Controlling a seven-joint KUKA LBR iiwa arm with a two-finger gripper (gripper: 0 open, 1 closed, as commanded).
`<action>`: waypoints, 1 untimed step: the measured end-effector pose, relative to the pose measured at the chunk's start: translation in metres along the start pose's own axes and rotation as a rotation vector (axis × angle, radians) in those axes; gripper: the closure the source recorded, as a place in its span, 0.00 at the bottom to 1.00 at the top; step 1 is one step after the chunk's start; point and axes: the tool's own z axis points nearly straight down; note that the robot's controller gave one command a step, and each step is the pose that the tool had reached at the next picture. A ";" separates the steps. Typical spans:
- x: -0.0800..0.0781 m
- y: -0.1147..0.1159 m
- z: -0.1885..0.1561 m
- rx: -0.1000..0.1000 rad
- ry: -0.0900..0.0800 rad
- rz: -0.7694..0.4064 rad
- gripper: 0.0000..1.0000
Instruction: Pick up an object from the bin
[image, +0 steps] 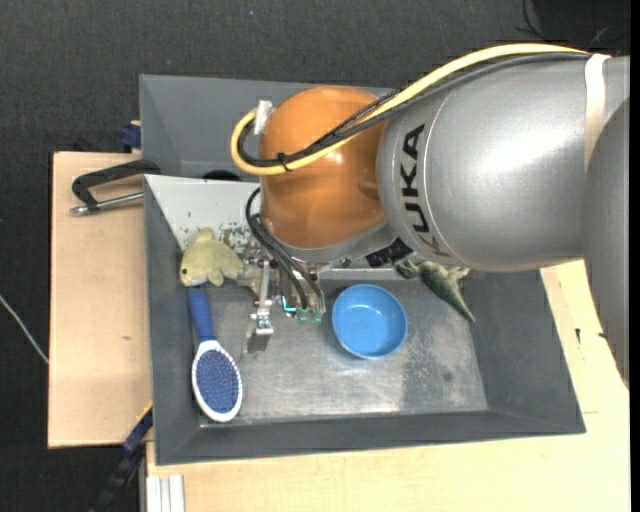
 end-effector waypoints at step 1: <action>0.018 0.012 0.127 -0.001 -0.026 -0.582 0.00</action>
Offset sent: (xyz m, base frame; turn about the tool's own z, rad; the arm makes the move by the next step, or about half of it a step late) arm -0.0284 0.0122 -0.1540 -0.6244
